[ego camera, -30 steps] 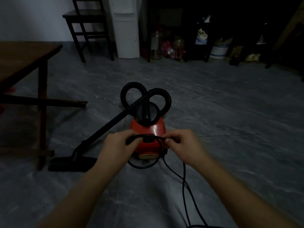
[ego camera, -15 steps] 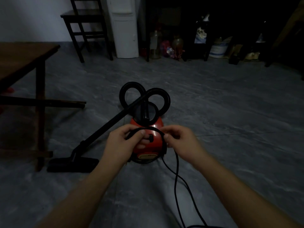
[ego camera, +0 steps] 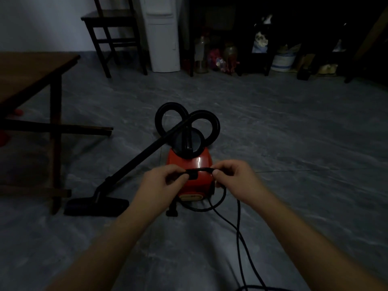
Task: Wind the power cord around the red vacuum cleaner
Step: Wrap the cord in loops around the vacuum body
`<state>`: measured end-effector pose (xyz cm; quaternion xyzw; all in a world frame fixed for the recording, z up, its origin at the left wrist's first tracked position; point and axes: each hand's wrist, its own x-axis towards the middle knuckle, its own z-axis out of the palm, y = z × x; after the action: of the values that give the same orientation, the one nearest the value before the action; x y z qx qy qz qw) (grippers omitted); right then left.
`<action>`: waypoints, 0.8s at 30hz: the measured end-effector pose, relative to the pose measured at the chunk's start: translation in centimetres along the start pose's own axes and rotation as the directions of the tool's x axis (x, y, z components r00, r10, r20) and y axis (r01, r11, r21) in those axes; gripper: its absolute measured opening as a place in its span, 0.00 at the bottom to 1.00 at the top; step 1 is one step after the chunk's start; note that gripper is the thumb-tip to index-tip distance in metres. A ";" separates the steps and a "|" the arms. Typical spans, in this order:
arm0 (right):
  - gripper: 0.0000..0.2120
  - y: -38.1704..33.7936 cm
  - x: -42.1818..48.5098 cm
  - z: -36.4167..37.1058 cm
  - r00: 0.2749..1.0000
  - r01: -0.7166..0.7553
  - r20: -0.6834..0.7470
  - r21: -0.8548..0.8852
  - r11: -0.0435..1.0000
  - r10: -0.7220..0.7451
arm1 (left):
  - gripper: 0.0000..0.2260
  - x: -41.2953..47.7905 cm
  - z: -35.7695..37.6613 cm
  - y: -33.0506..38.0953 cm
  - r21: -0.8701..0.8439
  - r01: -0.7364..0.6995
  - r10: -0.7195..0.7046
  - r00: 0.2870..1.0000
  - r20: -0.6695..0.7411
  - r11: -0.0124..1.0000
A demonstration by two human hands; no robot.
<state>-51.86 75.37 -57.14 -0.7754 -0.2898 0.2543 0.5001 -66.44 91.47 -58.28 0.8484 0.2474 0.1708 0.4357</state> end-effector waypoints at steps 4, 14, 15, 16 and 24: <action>0.06 0.3 -0.2 0.5 0.998 0.060 0.017 -0.202 0.978 -0.058 | 0.10 -0.5 0.1 -0.2 0.261 -0.113 0.092 0.992 0.091 0.959; 0.10 -0.6 -0.4 0.0 0.983 0.181 -0.022 -0.033 0.983 -0.182 | 0.08 0.1 -0.6 0.8 0.020 0.056 -0.057 0.998 0.011 0.998; 0.11 -0.4 -0.4 -0.2 0.982 0.180 -0.044 -0.030 0.983 -0.182 | 0.09 0.1 -0.8 0.9 -0.041 0.092 -0.093 0.996 -0.006 0.995; 0.11 -0.3 -0.3 -0.3 0.982 0.174 -0.064 -0.030 0.984 -0.175 | 0.09 0.1 -1.0 1.0 -0.098 0.133 -0.136 0.991 -0.020 0.986; 0.10 0.6 0.0 -0.2 0.984 0.149 -0.104 0.013 0.989 -0.146 | 0.04 0.0 -1.5 1.9 -0.433 0.277 -0.345 0.935 -0.085 0.858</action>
<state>-51.59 75.03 -57.57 -0.7587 -0.3178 0.1794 0.5396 -66.70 91.55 -55.86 0.6688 0.3735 0.2137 0.6062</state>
